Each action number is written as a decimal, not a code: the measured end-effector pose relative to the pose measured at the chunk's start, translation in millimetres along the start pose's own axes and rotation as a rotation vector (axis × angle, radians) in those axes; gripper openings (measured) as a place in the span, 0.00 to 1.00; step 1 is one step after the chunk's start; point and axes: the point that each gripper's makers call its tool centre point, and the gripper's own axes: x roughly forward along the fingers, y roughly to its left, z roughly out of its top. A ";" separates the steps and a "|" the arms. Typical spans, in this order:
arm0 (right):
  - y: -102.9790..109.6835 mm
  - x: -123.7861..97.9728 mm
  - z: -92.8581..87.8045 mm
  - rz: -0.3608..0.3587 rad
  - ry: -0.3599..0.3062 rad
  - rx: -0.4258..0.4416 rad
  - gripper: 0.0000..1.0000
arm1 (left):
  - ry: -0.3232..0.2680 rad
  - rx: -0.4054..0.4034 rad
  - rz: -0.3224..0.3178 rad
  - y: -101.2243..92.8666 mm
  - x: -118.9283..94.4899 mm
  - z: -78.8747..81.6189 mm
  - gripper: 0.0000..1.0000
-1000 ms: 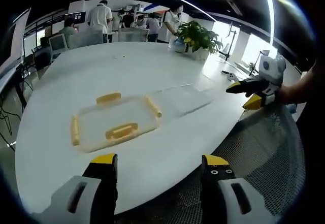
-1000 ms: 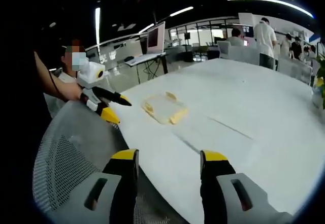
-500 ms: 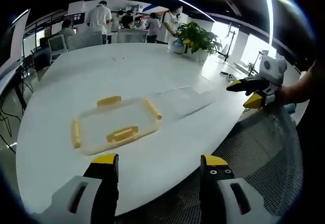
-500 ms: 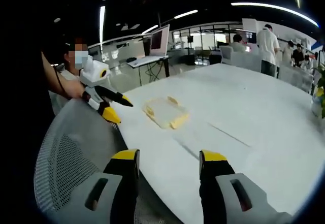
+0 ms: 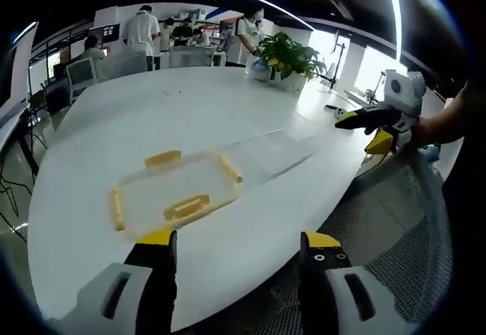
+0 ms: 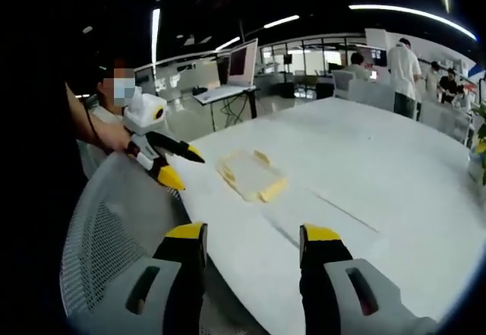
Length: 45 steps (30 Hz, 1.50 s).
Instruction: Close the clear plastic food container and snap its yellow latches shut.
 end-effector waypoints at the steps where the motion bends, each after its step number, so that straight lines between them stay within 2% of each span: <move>1: -0.3 0.6 1.8 -0.001 -0.005 -0.001 0.49 | -0.002 -0.007 -0.002 2.1 -0.8 0.5 0.62; 10: -0.6 8.6 11.5 -0.006 -0.006 -0.008 0.49 | 0.024 -0.005 -0.029 6.2 -2.2 -5.1 0.62; 15: 6.9 20.5 19.4 0.006 -0.010 -0.006 0.49 | 0.030 0.012 -0.049 8.4 -2.5 -2.3 0.62; 26: 17.1 48.0 29.4 0.025 -0.002 -0.017 0.48 | 0.066 0.046 -0.077 26.5 -2.7 -4.3 0.61; 37: 17.3 66.6 23.3 0.019 0.054 -0.057 0.48 | 0.104 0.072 -0.107 40.3 -0.5 -13.1 0.61; 45: 18.6 76.9 25.8 0.008 0.071 -0.070 0.48 | 0.113 0.080 -0.111 56.6 -1.0 -10.5 0.58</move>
